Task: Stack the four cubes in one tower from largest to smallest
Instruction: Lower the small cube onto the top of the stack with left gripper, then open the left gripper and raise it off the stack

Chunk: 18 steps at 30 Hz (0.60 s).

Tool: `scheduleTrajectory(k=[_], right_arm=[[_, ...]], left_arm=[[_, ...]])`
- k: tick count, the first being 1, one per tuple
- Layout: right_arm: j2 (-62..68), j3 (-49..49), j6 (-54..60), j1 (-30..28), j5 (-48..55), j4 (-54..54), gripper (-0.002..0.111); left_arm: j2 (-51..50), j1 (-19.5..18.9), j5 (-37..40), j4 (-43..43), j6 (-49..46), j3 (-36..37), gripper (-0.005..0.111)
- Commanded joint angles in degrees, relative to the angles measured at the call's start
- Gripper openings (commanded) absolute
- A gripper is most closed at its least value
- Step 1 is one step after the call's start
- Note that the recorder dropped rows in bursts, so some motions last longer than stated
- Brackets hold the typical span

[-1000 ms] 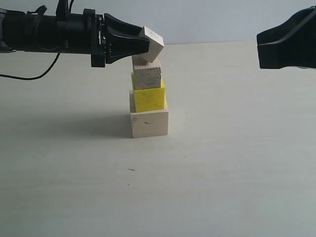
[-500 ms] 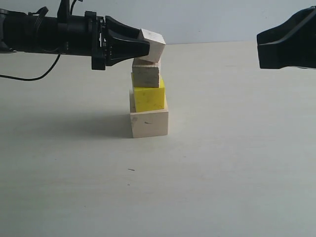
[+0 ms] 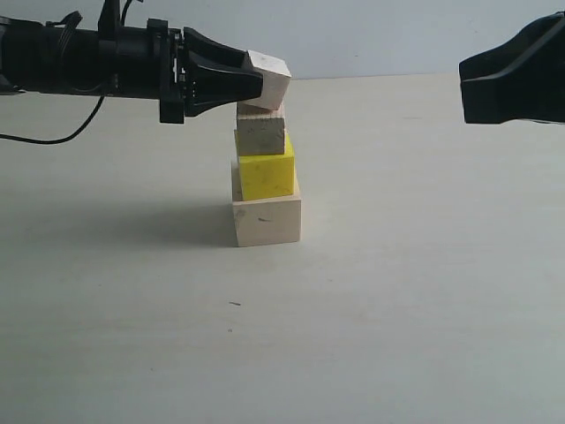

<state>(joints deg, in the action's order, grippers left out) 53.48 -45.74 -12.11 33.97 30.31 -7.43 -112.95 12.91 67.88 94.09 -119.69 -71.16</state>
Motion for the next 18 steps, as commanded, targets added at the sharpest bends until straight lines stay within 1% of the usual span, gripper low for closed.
scheduleTrajectory(k=[1,5,6,9,11,18], right_arm=[[0.0,0.2,0.1,0.0,-0.1,0.0,0.0],[0.0,0.2,0.1,0.0,-0.2,0.0,0.0],[0.0,0.2,0.1,0.0,-0.2,0.0,0.0],[0.0,0.2,0.1,0.0,-0.2,0.0,0.0],[0.0,0.2,0.1,0.0,-0.2,0.0,0.0],[0.0,0.2,0.1,0.0,-0.2,0.0,0.0]], left_arm=[[0.3,-0.6,1.3,-1.6,0.3,-0.1,0.046],[0.3,-0.6,2.1,-3.1,0.3,-0.1,0.046],[0.3,-0.6,2.1,-3.1,0.3,-0.1,0.048],[0.3,-0.6,2.1,-2.7,0.3,-0.1,0.063],[0.3,-0.6,2.1,-2.1,0.3,-0.1,0.067],[0.3,-0.6,2.1,0.1,0.3,-0.1,0.068]])
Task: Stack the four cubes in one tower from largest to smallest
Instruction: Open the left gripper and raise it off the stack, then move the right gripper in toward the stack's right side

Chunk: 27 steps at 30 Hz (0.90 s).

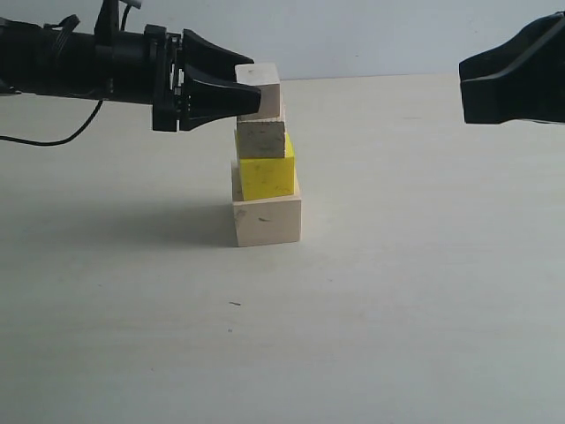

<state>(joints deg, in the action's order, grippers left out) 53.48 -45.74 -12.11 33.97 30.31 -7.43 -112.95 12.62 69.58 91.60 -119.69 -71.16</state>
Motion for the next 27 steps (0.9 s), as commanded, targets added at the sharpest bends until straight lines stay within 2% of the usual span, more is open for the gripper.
scheduleTrajectory(k=[1,12,14,16,20,24,27], right_arm=[[0.0,0.2,0.1,0.0,-0.2,0.0,0.0],[0.0,0.2,0.1,0.0,-0.4,0.0,0.0],[0.1,0.2,0.1,0.0,-1.1,0.0,0.0],[0.9,0.2,0.1,0.0,-2.7,-0.4,0.0],[5.2,0.2,-0.1,0.0,-5.4,-0.2,0.0],[11.5,0.2,-1.4,0.0,-7.3,-0.2,0.0],[16.2,0.2,-1.4,0.0,-12.0,-0.2,0.0]], left_arm=[[0.3,-0.3,0.4,3.2,0.2,-0.1,0.068],[6.9,-1.5,0.4,3.5,1.9,-0.1,0.065],[8.4,-2.4,0.4,3.5,2.9,-0.1,0.056],[9.8,-3.2,0.4,3.3,4.2,-0.1,0.042],[11.6,-4.7,0.4,3.0,8.5,-0.1,0.0],[12.6,-6.0,0.2,1.9,13.6,-0.1,0.0],[12.7,-6.1,-3.5,0.1,22.5,-0.1,0.0]])
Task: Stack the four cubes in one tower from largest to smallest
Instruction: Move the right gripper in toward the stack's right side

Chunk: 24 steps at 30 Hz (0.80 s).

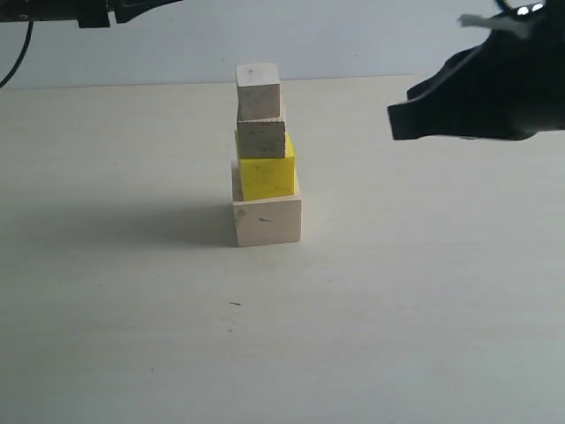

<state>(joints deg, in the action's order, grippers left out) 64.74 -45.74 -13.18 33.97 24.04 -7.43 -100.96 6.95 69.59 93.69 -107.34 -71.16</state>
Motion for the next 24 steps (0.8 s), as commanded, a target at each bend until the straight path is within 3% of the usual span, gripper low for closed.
scheduleTrajectory(k=[1,4,12,17,24], right_arm=[[6.1,0.2,-0.4,0.0,-7.7,-0.3,0.0],[8.8,-0.6,-0.4,-0.9,-11.0,-0.1,0.0],[16.3,-4.7,-0.4,-8.0,-16.9,0.0,0.0],[23.1,-7.8,-0.4,-8.7,-17.5,0.0,0.0],[28.0,-11.0,-0.3,-8.7,-16.6,3.6,0.0]], left_arm=[[0.7,-0.5,-5.4,-3.0,13.6,-0.1,0.0],[0.7,-0.5,-10.1,-6.3,22.1,-0.1,0.0],[0.7,-0.5,-12.6,-8.0,31.9,2.5,0.0],[0.7,-0.5,-17.0,-7.9,35.9,6.1,0.0],[0.7,0.0,-16.6,-7.7,42.4,6.8,0.0]])
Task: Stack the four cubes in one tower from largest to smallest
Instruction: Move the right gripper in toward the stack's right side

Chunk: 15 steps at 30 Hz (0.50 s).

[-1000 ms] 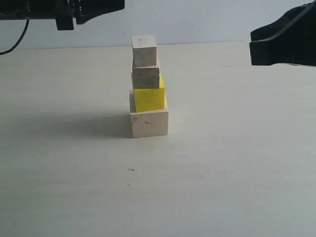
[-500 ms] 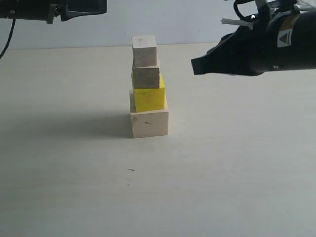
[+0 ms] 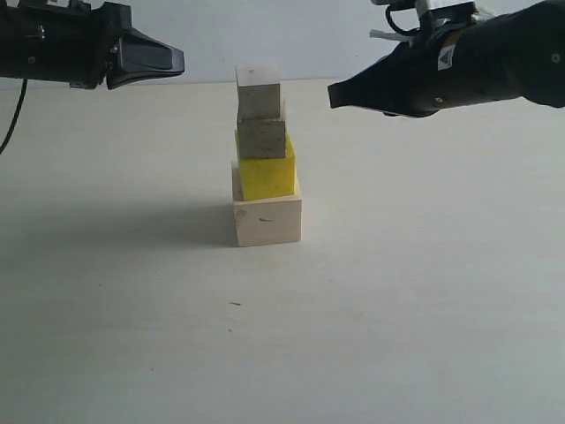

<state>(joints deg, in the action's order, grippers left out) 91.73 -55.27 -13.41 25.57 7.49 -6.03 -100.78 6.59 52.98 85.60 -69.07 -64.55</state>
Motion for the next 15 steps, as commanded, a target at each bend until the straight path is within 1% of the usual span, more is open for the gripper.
scheduleTrajectory(k=[1,4,8,11,13,15], right_arm=[[1.1,-1.7,0.2,-0.2,0.7,2.8,0.0],[-0.3,-2.8,0.4,-0.2,4.6,6.0,0.0],[-3.7,-5.5,1.1,-0.2,13.9,6.0,0.0],[-5.8,-8.8,4.0,-0.2,23.8,6.0,0.0],[-6.5,-10.8,6.2,-0.2,28.1,6.8,0.0],[-6.6,-12.4,10.7,-0.2,30.2,10.1,0.0]], left_arm=[[0.5,0.3,0.1,0.6,4.7,0.2,0.0],[0.5,0.3,0.6,0.6,4.9,0.2,0.0],[0.5,0.3,0.6,0.4,4.9,0.2,0.0],[0.5,0.3,0.6,0.3,4.8,0.2,0.0],[0.5,0.3,0.9,0.2,4.8,0.2,0.0],[0.5,0.3,1.5,0.2,4.8,0.2,0.0]])
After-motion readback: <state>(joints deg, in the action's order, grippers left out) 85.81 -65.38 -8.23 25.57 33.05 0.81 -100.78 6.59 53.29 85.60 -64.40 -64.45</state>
